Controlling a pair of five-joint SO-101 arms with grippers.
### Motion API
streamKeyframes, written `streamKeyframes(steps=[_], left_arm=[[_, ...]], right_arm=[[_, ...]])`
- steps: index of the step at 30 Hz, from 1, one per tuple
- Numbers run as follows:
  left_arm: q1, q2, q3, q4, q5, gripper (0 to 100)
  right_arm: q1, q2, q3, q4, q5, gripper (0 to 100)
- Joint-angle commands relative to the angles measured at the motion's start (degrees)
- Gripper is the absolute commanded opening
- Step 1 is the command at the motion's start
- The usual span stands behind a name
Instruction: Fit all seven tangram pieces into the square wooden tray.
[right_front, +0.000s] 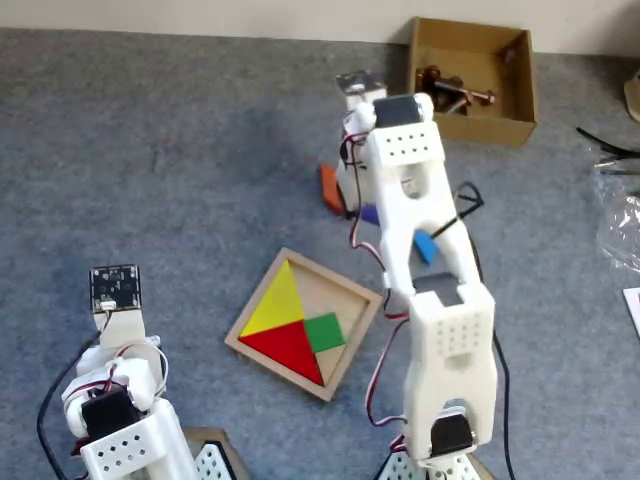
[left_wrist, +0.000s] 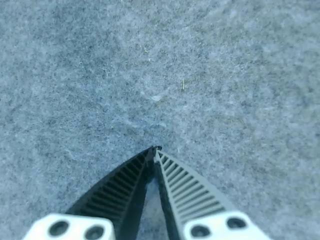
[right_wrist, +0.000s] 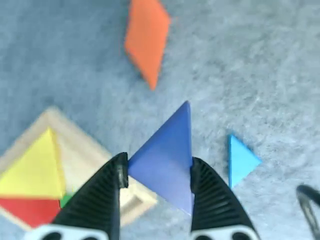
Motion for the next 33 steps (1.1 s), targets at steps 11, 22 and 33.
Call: streamKeyframes(steps=[11,22,33], left_arm=[[0.84,-0.31,1.19,0.53,0.53,1],[0.84,-0.31,1.19,0.53,0.53,1],[0.84,-0.31,1.19,0.53,0.53,1]], right_arm=[[-3.74,-16.75,16.92,0.75,27.08,0.5],[-3.74,-28.7,34.42,0.75,47.47,0.5],[-5.93,-45.41,47.43,0.66,49.14,0.5]])
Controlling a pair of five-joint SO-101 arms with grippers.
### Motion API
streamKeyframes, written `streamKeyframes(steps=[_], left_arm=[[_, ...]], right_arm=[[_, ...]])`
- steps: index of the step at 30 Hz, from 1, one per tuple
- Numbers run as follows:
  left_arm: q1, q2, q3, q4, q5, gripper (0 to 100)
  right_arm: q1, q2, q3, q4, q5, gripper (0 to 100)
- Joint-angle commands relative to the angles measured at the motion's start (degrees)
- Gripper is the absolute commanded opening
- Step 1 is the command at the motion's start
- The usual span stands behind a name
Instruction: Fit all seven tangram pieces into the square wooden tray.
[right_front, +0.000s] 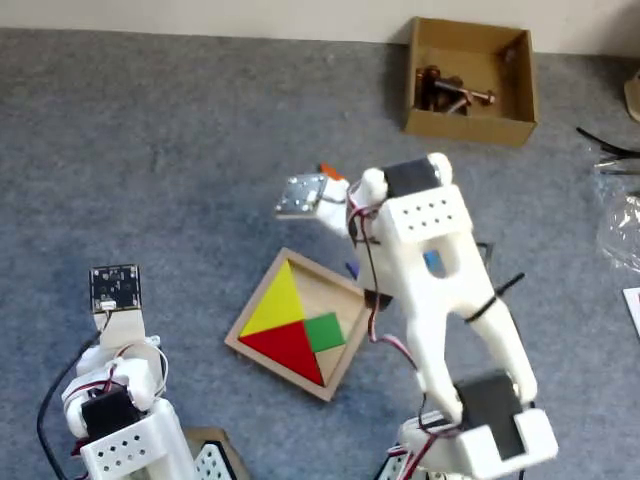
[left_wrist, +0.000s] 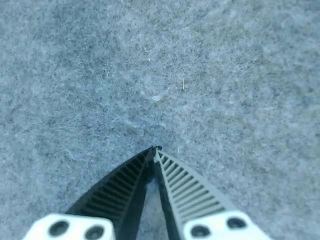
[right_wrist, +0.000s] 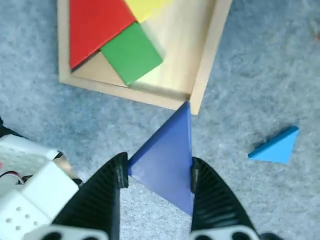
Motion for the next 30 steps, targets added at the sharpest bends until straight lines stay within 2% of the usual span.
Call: streamKeyframes(steps=[1,6,13,21,24,30], left_arm=[[0.84,-0.31,1.19,0.53,0.53,1],[0.84,-0.31,1.19,0.53,0.53,1],[0.84,-0.31,1.19,0.53,0.53,1],[0.84,-0.31,1.19,0.53,0.53,1],[0.84,-0.31,1.19,0.53,0.53,1],[0.84,-0.31,1.19,0.53,0.53,1]], right_arm=[[-1.19,-4.88,1.89,0.66,0.53,0.5],[-0.75,-5.05,6.64,-5.93,0.26,0.5],[-1.98,-5.14,11.74,-10.07,0.7,0.5],[-2.59,-4.97,12.0,-11.91,15.47,0.8],[-3.21,-4.88,12.18,-12.35,16.62,0.9],[-4.0,-2.77,15.6,-21.76,16.79,0.9]])
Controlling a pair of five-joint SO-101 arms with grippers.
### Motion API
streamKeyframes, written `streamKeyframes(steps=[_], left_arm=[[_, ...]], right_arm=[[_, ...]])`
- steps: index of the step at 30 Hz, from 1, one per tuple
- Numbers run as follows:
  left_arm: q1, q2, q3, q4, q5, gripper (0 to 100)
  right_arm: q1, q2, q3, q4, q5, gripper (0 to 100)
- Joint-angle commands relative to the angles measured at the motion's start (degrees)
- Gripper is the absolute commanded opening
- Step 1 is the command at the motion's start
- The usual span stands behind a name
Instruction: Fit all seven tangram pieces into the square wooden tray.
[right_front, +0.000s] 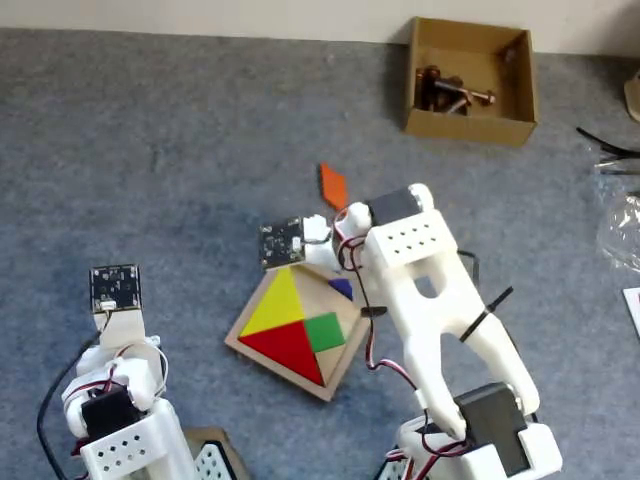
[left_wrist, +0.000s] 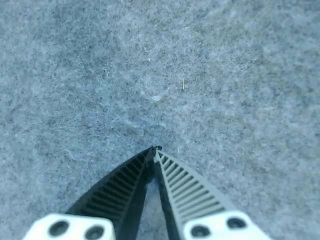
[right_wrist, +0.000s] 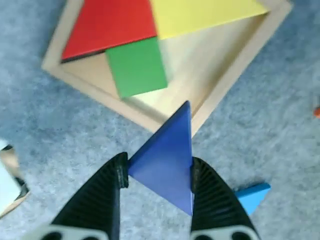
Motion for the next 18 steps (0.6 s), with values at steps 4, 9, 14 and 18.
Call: streamKeyframes(steps=[4,9,14,18], left_arm=[[0.84,-0.31,1.19,0.53,0.53,1],[0.84,-0.31,1.19,0.53,0.53,1],[0.84,-0.31,1.19,0.53,0.53,1],[0.84,-0.31,1.19,0.53,0.53,1]], right_arm=[[-2.07,4.0,1.1,-5.41,5.45,0.9],[-1.8,7.25,0.75,-2.24,10.55,0.9],[-1.71,7.34,0.75,-0.4,22.77,0.9],[-1.71,7.6,0.66,-0.48,27.78,0.9]])
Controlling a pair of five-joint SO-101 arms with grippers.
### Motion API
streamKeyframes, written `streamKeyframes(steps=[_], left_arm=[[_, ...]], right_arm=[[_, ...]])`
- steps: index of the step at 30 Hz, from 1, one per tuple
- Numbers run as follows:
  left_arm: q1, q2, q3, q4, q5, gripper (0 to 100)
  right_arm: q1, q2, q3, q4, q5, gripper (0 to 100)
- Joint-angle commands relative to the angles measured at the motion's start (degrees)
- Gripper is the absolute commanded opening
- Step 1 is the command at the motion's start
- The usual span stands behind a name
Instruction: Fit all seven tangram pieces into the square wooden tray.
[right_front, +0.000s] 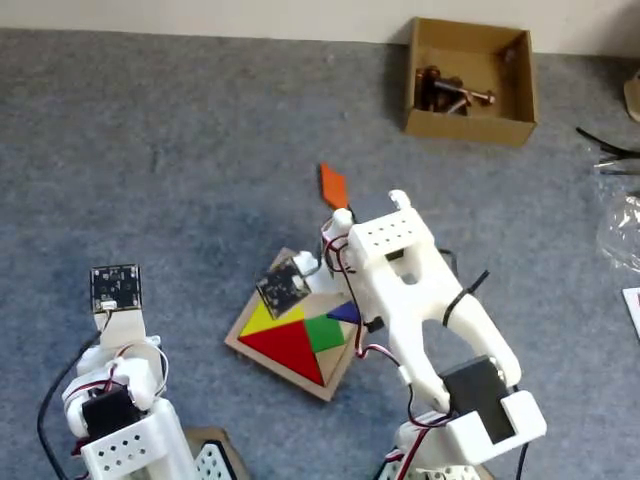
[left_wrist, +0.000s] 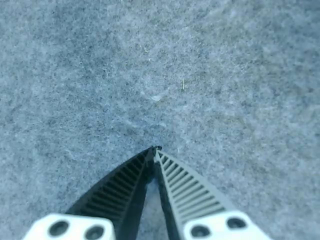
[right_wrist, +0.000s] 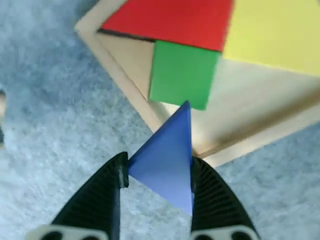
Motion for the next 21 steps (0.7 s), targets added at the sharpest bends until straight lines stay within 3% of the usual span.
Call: streamKeyframes(steps=[1,8,12,21], left_arm=[[0.84,-0.31,1.19,0.53,0.53,1],[0.84,-0.31,1.19,0.53,0.53,1],[0.84,-0.31,1.19,0.53,0.53,1],[0.84,-0.31,1.19,0.53,0.53,1]], right_arm=[[-0.22,-0.31,-0.75,-0.04,3.16,0.9],[-0.13,-0.22,-0.4,-10.59,-1.76,1.2],[-0.13,-0.22,-0.4,-15.08,-5.98,8.3],[-0.13,-0.13,-0.04,-15.69,-8.62,10.9]])
